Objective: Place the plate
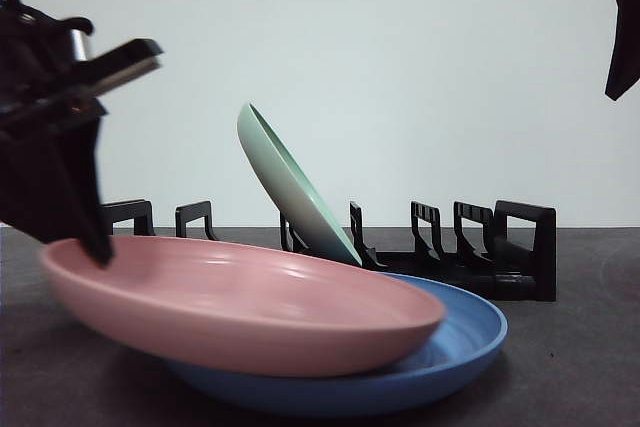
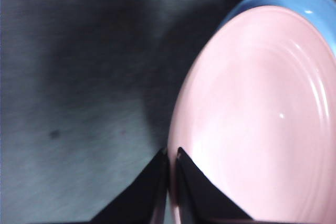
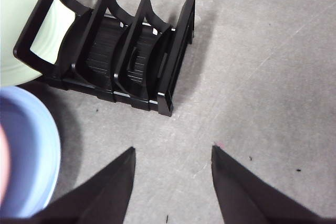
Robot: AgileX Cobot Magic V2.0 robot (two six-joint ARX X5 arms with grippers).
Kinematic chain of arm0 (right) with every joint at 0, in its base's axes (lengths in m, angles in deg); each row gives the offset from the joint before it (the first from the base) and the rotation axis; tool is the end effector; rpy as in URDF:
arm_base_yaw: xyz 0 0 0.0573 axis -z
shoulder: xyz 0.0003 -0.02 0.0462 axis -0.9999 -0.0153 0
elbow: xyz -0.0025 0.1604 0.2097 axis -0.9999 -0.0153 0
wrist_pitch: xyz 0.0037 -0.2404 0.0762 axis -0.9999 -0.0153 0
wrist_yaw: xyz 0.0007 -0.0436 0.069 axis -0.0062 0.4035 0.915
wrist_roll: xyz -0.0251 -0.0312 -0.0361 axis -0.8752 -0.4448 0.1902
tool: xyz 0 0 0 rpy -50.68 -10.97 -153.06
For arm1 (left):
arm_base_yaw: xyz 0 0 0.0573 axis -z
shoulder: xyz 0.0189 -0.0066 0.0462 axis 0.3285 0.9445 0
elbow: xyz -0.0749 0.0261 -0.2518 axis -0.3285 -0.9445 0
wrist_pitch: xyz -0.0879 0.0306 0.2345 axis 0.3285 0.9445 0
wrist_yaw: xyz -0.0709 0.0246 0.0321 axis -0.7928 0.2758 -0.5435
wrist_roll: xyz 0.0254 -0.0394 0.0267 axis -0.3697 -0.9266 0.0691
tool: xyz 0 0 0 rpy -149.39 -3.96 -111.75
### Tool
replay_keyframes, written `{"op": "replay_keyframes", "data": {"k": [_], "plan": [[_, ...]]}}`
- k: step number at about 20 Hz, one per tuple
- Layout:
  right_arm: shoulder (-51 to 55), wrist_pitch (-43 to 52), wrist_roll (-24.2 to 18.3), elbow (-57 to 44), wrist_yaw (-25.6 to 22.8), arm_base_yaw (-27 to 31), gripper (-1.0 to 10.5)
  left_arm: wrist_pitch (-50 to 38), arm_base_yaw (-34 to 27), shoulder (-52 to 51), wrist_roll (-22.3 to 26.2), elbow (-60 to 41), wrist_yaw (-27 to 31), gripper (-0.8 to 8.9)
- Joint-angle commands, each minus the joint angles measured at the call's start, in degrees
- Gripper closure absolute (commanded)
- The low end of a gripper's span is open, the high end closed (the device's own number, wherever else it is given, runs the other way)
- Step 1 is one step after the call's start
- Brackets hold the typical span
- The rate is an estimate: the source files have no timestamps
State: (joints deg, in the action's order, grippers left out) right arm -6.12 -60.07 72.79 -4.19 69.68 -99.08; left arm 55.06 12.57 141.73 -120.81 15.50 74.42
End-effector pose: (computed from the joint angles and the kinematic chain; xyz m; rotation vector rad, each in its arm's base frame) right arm 0.1957 0.0383 0.2910 -0.0013 0.8181 0.2865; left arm 0.1850 -0.1210 0.2049 -0.3164 1.1780 -0.3573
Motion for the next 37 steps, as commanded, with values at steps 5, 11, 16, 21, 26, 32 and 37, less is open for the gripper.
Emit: {"op": "replay_keyframes", "data": {"k": [5, 11, 16, 21, 26, 32, 37], "plan": [[-0.3, 0.2, -0.2, 0.3, 0.1, -0.1, 7.2, -7.5, 2.1, 6.5, -4.8, 0.3, -3.0, 8.04], [-0.3, 0.2, -0.2, 0.3, 0.1, -0.1, 7.2, -11.9, 2.7, 10.3, -5.5, 0.3, -2.8, 8.03], [-0.3, 0.2, 0.0, 0.3, 0.1, -0.1, 7.2, -12.0, 2.7, 10.6, -5.5, 0.3, -1.8, 6.59], [-0.3, 0.1, 0.1, 0.3, 0.1, -0.1, 7.2, -6.2, 2.2, 9.0, -4.2, 0.4, -1.7, 4.61], [-0.3, -0.7, 0.2, 0.3, 0.4, -0.1, 7.2, -0.8, -2.0, -4.4, 6.7, 0.4, -1.1, 4.70], [-0.3, -1.7, 0.5, 0.3, 1.7, -0.3, 7.2, 10.9, -13.2, -28.1, 22.6, 0.4, 4.9, 4.70], [-0.3, -2.0, 1.3, 0.3, 5.4, -0.5, 7.2, 18.3, -22.4, -41.8, 25.0, 0.4, 7.6, 4.74]]}}
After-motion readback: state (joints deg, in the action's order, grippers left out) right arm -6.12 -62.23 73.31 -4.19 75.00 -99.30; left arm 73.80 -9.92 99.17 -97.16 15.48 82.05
